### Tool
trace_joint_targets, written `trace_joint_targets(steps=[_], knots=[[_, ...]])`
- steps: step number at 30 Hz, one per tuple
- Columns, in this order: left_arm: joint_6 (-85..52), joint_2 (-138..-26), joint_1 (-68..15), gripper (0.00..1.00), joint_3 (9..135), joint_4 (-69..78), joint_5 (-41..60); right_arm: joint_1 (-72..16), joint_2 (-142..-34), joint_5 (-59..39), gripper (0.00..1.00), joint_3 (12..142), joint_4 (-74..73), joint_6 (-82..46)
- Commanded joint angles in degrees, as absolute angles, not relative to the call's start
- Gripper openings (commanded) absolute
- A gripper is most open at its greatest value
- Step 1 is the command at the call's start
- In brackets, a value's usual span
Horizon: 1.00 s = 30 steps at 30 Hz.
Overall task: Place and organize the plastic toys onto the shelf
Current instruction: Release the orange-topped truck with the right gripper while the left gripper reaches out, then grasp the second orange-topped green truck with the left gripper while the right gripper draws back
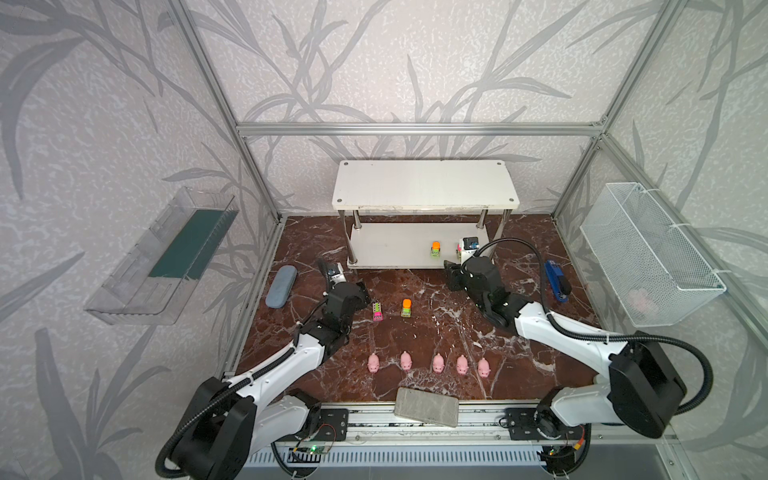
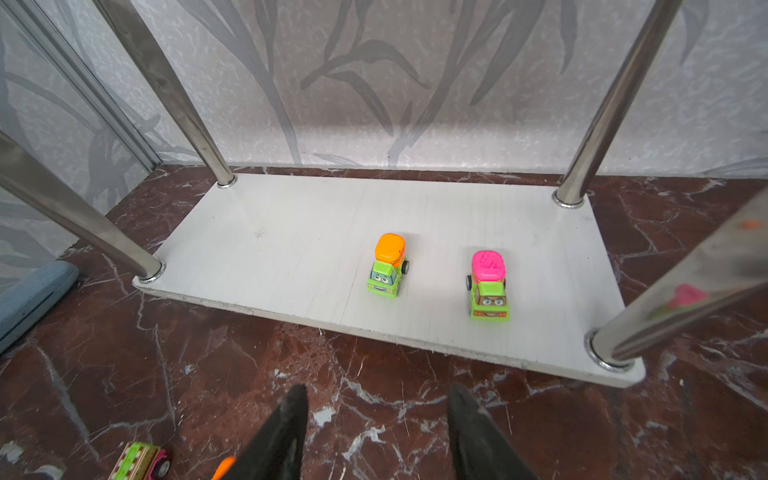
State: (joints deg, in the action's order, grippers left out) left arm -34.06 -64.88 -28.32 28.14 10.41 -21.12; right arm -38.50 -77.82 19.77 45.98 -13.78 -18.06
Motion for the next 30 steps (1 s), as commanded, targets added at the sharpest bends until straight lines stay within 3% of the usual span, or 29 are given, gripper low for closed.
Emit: trace_joint_targets(steps=[1, 10, 22, 30], knots=[[-39.5, -68.6, -31.2, 0.74, 29.4, 6.1, -22.6, -39.0, -76.1, 21.1, 0.55, 42.3, -11.9, -20.4], [-44.0, -79.1, -35.6, 0.73, 32.6, 7.3, -20.0, -39.0, -77.3, 18.1, 0.55, 40.3, -13.9, -22.9], [-39.8, -80.9, -41.9, 0.70, 38.9, 4.2, -21.0, -39.0, -76.9, 18.5, 0.55, 38.0, -14.7, -23.2], [-35.9, -88.8, -43.1, 0.70, 43.9, 6.6, -12.6, -38.7, -76.9, 20.0, 0.55, 36.0, -16.5, -24.6]])
